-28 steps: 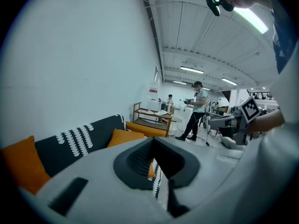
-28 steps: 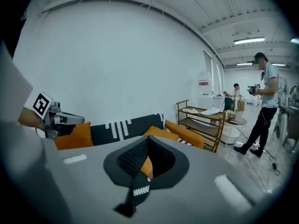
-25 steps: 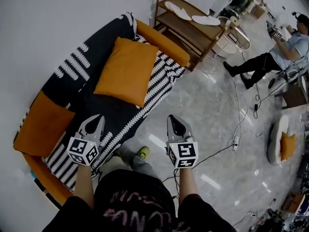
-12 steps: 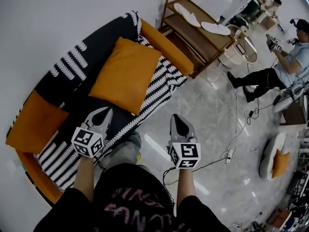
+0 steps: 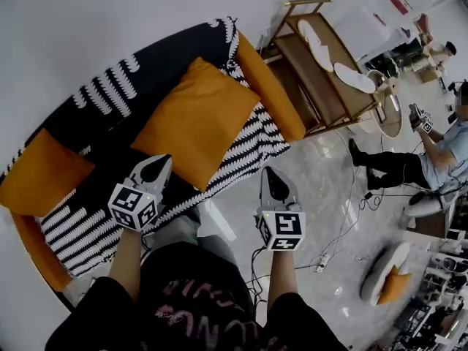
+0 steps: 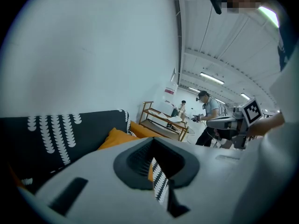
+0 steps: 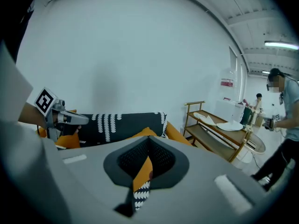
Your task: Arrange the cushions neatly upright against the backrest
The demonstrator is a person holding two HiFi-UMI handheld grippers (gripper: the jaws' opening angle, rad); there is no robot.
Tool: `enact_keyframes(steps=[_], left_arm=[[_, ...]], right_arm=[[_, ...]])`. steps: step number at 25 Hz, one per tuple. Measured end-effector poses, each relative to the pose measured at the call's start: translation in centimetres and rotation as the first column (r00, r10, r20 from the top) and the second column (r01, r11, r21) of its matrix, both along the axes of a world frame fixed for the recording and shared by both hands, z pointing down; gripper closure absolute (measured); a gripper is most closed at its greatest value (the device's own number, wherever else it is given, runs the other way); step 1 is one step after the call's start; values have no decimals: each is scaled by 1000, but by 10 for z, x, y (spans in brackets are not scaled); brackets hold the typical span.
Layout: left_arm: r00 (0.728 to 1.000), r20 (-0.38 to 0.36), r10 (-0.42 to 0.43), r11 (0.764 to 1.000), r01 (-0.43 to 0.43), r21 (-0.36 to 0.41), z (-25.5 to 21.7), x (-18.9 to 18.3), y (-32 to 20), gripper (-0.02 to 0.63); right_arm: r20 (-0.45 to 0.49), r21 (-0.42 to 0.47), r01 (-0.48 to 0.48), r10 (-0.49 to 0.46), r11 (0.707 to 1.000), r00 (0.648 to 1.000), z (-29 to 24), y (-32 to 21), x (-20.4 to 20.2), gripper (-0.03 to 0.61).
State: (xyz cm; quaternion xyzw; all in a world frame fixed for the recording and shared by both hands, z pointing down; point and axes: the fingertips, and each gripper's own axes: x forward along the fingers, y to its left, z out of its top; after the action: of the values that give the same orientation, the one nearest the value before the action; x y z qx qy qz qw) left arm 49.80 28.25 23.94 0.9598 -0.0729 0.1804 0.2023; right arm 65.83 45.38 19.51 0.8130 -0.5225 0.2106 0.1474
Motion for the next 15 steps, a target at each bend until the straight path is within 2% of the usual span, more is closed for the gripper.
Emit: enact_keyframes(steps=[3, 9, 15], left_arm=[[999, 21, -32, 999, 32, -6, 2, 4, -21, 614], [992, 22, -121, 992, 122, -16, 0, -2, -49, 614], [975, 56, -215, 976, 217, -26, 15, -7, -63, 614]], right_arm=[[6, 9, 27, -27, 1000, 1000, -3, -32, 17, 565], [0, -22, 122, -122, 992, 992, -1, -80, 23, 565], [-7, -53, 247, -247, 968, 969, 8, -124, 40, 565]])
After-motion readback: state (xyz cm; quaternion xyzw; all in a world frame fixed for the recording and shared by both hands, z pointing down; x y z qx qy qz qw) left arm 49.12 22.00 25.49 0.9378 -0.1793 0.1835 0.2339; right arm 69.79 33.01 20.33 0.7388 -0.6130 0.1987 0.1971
